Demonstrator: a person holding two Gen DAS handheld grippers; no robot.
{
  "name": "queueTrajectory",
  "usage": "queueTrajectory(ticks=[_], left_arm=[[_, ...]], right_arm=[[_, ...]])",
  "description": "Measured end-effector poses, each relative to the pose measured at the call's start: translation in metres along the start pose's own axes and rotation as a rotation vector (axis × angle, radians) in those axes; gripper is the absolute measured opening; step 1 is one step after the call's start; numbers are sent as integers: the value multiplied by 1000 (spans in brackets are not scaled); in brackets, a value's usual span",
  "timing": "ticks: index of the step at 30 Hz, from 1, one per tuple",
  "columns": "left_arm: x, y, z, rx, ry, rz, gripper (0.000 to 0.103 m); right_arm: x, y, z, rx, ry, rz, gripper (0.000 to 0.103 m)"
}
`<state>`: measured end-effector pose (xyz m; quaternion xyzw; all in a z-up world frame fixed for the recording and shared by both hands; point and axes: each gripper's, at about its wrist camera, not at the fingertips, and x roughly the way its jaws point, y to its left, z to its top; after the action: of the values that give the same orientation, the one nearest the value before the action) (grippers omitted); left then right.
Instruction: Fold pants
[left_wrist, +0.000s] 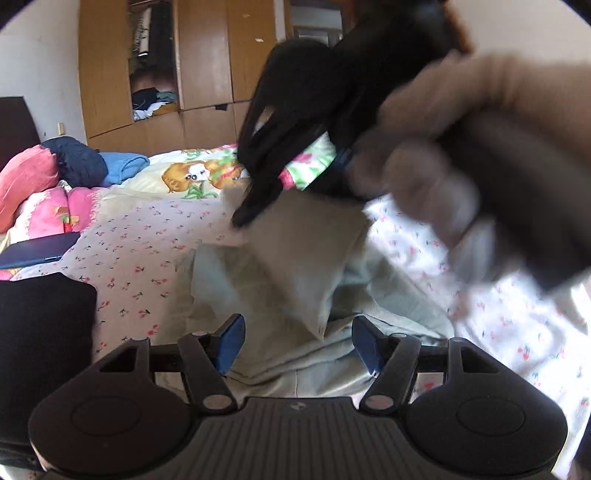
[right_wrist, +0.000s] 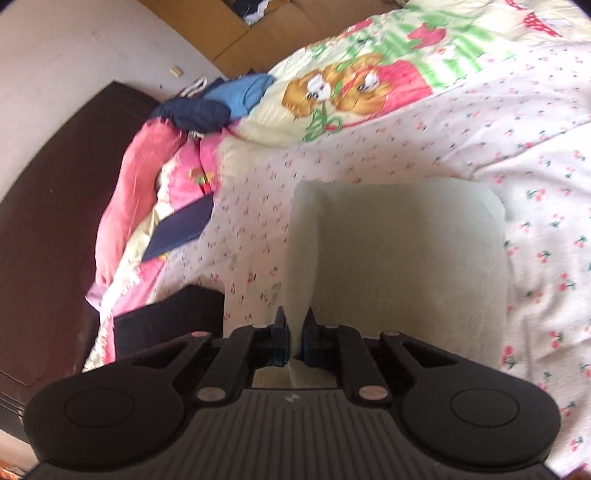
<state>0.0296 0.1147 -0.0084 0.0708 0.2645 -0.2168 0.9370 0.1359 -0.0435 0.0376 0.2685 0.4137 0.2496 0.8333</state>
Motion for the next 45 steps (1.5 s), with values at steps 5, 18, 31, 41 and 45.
queueTrajectory(ticks=[5,18,31,41,45], left_arm=[[0,7,-3,-34,-4,-38,79],[4,38,-4,-226,27,-14,84],[9,63,-11,-380,84,55,29],[-2,78,-16,-427,35,124,23],[-1,85,-18,-468,54,170,26]], right_arm=[[29,24,-12,-67,84,-93,8],[42,48,-9,-182,158,-185,24],[61,48,12,-195,161,-235,8],[59,71,13,-199,111,-150,5],[92,66,1,-228,156,-191,9]])
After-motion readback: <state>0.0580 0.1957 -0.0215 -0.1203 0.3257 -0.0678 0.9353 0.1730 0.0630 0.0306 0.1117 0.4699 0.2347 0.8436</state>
